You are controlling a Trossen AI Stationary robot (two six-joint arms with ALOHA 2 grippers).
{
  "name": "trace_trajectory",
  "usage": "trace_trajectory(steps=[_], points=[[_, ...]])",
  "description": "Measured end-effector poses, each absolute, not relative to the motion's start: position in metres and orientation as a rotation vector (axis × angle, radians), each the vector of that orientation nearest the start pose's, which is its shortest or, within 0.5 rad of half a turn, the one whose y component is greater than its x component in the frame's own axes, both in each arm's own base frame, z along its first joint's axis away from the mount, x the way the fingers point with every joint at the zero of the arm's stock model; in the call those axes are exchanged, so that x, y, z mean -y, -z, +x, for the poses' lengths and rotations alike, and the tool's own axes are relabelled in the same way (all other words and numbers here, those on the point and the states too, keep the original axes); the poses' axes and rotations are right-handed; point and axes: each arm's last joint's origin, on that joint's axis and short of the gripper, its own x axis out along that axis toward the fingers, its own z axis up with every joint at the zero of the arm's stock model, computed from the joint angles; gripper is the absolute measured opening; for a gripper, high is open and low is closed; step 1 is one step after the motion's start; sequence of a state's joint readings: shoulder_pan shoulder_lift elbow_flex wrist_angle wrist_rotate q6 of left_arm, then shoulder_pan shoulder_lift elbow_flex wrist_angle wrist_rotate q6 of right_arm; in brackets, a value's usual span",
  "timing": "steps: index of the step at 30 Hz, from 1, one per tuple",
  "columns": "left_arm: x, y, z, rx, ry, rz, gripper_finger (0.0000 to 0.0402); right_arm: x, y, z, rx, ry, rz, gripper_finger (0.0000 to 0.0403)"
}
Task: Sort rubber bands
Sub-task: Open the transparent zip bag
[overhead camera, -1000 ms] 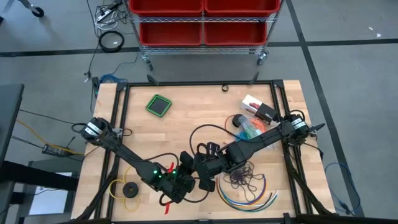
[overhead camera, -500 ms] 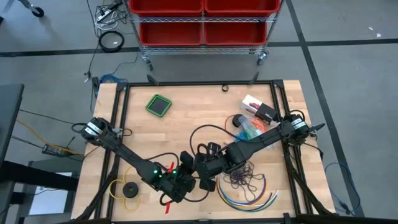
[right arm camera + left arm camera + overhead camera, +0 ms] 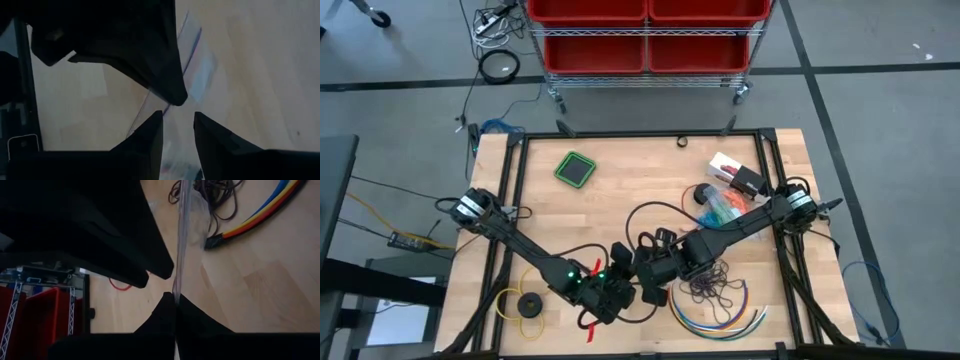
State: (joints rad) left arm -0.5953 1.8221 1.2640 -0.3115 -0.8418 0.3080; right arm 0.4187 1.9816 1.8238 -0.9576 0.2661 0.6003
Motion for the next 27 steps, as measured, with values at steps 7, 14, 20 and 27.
trace_trajectory(steps=[7,14,20,27], points=[[0.1915,-0.2128,0.3295,-0.713,-0.136,0.851,0.0000,-0.1652,-0.2842,0.3894,-1.002,0.153,0.188,0.0098],[0.1909,-0.2126,0.3294,-0.717,-0.139,0.847,0.0000,-0.1661,-0.2847,0.3902,-0.998,0.137,0.199,0.0099],[0.1909,-0.2127,0.3294,-0.717,-0.139,0.847,0.0000,-0.1662,-0.2847,0.3904,-0.997,0.135,0.200,0.0099],[0.1909,-0.2127,0.3294,-0.717,-0.139,0.847,0.0000,-0.1665,-0.2851,0.3908,-0.991,0.129,0.194,0.0098]])
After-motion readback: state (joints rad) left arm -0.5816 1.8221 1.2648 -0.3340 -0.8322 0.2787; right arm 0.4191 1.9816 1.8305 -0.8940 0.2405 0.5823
